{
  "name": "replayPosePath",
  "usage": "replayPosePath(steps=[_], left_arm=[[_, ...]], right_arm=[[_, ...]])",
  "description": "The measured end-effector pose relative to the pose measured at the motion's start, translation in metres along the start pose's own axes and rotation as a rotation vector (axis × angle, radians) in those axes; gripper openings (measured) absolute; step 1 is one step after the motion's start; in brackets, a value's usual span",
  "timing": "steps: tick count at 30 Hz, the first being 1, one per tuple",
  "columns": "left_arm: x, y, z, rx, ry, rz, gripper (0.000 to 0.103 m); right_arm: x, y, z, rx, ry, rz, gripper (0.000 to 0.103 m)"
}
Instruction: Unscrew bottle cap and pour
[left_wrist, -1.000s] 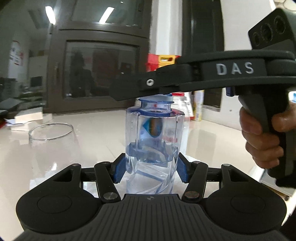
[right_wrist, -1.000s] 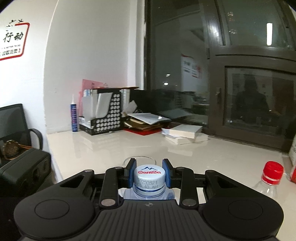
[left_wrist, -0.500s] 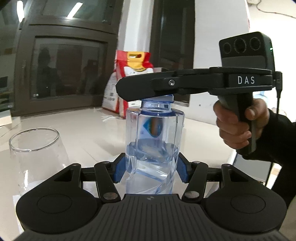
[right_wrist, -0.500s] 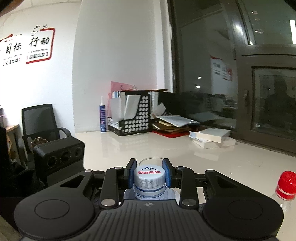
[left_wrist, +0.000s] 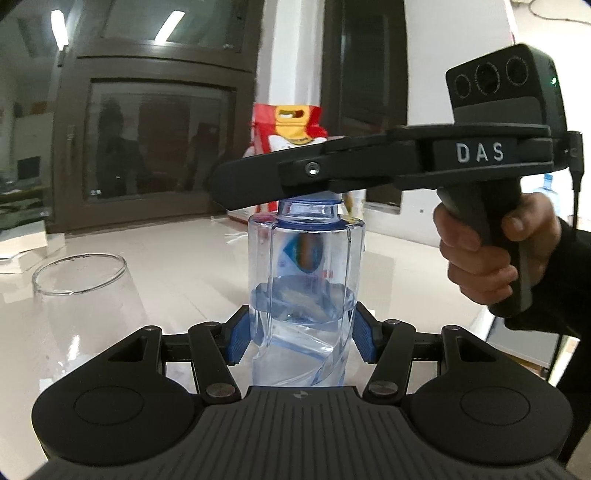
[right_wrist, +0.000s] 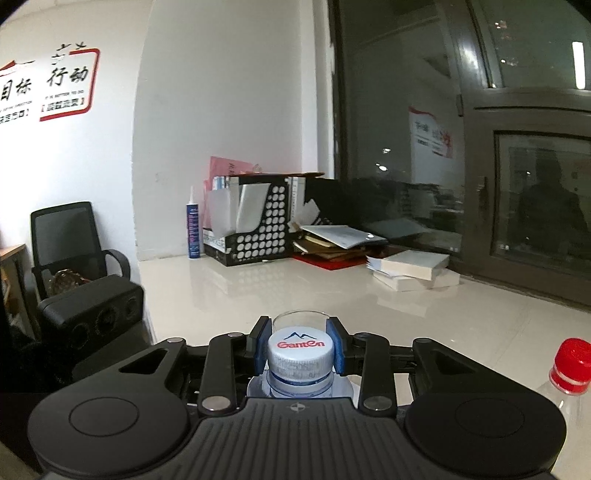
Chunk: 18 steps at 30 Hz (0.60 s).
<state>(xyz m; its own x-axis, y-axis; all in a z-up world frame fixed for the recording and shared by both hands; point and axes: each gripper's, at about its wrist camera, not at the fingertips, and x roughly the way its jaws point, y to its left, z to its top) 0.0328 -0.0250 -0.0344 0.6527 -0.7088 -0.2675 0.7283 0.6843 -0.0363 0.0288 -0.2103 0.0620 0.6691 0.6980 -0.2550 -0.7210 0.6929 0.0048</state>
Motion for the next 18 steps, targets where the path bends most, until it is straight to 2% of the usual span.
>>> replayPosePath(steps=[18], left_arm=[[0.002,-0.045,-0.001,-0.025,-0.044,0.256,0.059]], right_arm=[[-0.002,0.024,-0.005,0.066,0.001,-0.24,0.04]])
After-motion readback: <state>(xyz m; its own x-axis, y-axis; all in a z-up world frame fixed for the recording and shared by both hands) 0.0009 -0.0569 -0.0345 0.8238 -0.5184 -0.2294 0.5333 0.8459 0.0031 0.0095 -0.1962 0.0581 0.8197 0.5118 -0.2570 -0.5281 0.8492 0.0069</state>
